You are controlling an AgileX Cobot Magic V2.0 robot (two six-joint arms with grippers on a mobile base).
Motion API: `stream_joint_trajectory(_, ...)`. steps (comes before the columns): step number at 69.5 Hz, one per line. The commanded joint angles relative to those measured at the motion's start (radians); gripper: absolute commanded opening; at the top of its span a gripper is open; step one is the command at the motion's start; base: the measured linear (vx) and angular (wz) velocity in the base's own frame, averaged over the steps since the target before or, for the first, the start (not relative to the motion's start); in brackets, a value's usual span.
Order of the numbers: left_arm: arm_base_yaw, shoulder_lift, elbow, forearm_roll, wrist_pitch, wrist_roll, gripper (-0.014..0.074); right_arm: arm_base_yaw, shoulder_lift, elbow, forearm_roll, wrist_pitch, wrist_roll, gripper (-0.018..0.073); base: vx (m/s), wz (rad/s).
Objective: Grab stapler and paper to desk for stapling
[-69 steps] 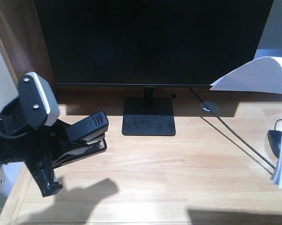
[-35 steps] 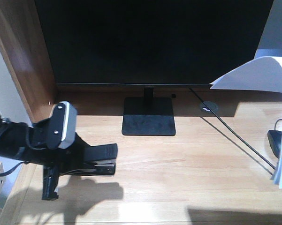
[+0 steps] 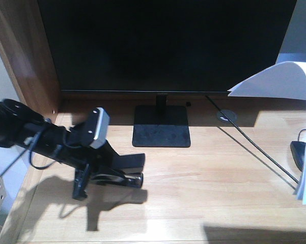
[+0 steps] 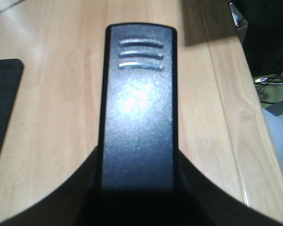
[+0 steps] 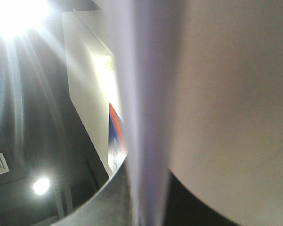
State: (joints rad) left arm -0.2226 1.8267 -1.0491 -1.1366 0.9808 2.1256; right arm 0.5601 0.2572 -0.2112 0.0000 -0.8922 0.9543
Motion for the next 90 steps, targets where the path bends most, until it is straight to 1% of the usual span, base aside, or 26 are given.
stream_joint_trajectory(1,-0.02,-0.006,-0.032,-0.126,0.046,0.02,-0.0006,-0.002,0.011,-0.024,-0.013,-0.043,-0.008,-0.0006,0.0,0.0)
stream_joint_trajectory(7,-0.035,0.028,-0.032,-0.147,0.037,0.02,-0.0006,-0.002,0.011,-0.024,-0.013,-0.041,-0.008,-0.0006,0.0,0.0)
stream_joint_trajectory(23,-0.063,0.086,-0.032,-0.148,-0.028,0.02,0.0001,-0.002,0.011,-0.024,-0.013,-0.041,-0.008,-0.0006,0.0,0.0)
stream_joint_trajectory(37,-0.065,0.114,-0.032,-0.147,-0.051,0.02,0.0004,-0.002,0.011,-0.024,-0.013,-0.041,-0.008,-0.0006,0.0,0.0)
stream_joint_trajectory(65,-0.065,0.16,-0.032,-0.134,-0.05,0.02,0.0033,-0.002,0.011,-0.024,-0.013,-0.041,-0.008,-0.0006,0.0,0.0)
stream_joint_trajectory(74,-0.065,0.16,-0.032,-0.134,-0.05,0.02,0.0082,-0.002,0.011,-0.024,-0.013,-0.041,-0.008,-0.0006,0.0,0.0)
stream_joint_trajectory(78,-0.065,0.16,-0.032,-0.134,-0.048,0.02,0.0122,-0.002,0.011,-0.024,-0.013,-0.041,-0.008,-0.0006,0.0,0.0)
stream_joint_trajectory(87,-0.065,0.16,-0.032,-0.134,-0.041,0.02,0.0259,-0.002,0.011,-0.024,-0.013,-0.041,-0.008,-0.0006,0.0,0.0)
stream_joint_trajectory(90,-0.065,0.16,-0.032,-0.136,-0.036,0.02,0.0337,-0.002,0.011,-0.024,-0.013,-0.041,-0.008,-0.0006,0.0,0.0)
